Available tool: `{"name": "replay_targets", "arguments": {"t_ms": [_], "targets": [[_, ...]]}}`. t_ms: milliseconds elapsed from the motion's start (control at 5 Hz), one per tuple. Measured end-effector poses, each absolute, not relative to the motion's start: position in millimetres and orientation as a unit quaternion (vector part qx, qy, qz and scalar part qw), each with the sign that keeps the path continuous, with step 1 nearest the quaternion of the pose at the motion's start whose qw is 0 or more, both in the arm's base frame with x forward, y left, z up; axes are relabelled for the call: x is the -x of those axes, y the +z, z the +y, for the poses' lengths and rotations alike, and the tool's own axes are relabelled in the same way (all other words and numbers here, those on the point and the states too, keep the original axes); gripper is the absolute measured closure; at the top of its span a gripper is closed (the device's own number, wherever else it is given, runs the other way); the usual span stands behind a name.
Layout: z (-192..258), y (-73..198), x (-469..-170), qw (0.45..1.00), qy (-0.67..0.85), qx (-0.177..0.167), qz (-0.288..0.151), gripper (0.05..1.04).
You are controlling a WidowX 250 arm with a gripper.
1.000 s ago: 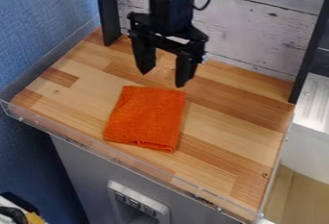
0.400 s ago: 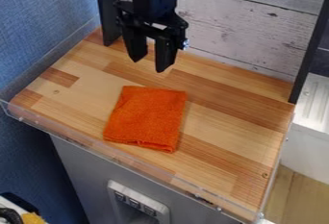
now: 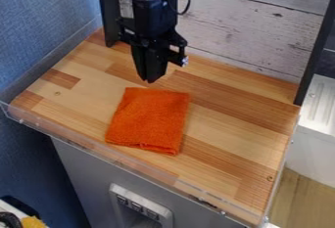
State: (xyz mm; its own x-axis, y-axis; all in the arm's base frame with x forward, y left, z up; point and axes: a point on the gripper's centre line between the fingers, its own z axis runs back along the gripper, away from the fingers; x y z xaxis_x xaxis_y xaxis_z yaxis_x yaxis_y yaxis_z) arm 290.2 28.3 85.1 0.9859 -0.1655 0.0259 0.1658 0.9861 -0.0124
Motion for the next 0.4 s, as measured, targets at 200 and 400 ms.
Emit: {"name": "replay_targets", "arguments": {"t_ms": [200, 400], "targets": [[35.5, 64.5, -287.1, 0.996, -0.086, 0.004, -0.001, 1.016], [41.4, 42.8, -284.8, 0.996, -0.086, 0.001, 0.006, 1.021]]}}
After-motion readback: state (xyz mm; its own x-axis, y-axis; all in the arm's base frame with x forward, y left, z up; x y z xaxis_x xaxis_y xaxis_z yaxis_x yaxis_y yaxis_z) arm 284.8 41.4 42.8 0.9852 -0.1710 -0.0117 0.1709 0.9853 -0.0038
